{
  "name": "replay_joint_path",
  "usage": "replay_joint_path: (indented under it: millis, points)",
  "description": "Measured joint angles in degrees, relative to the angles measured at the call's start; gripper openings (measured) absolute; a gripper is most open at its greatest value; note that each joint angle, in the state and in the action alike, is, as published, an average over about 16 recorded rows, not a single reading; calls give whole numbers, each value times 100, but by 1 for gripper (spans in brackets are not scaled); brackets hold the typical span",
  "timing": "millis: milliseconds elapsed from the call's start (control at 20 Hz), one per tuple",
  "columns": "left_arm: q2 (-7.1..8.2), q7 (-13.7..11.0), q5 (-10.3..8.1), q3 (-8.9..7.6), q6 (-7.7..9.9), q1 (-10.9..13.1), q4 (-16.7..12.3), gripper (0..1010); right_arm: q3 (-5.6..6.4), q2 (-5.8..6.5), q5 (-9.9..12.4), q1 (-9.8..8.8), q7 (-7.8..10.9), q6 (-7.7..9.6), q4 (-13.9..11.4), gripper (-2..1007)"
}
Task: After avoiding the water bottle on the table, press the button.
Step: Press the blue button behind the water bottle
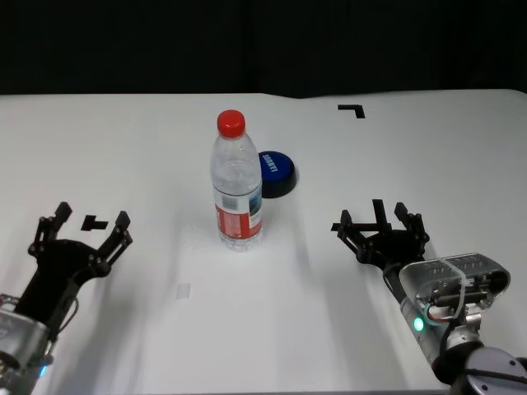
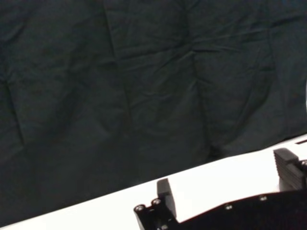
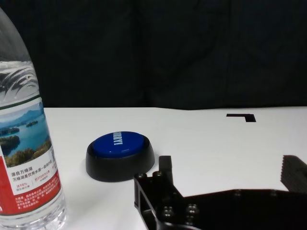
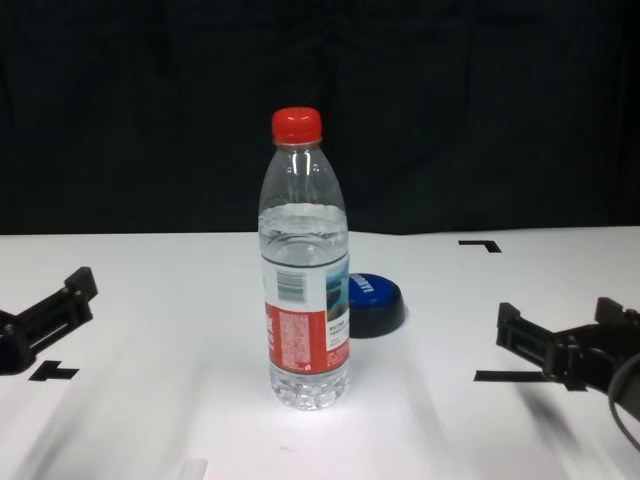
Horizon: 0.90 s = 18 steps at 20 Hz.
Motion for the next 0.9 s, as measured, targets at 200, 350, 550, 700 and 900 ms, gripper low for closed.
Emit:
replay_joint_path:
  millis: [200,350,550,700,900]
  points:
    - [-70,26,32,-68,2,133,-90,1003,0,0,0,0,0,0,0,1003]
    - [-112,32,52,-93,4,205,-143,1003,0,0,0,0,0,0,0,1003]
    - [-153,25,77,-104,7,264,-191,1003,0,0,0,0,0,0,0,1003]
    - [-170,9,93,-94,9,269,-199,1003,0,0,0,0,0,0,0,1003]
    - [-171,-25,109,-64,14,222,-174,1003,0,0,0,0,0,0,0,1003]
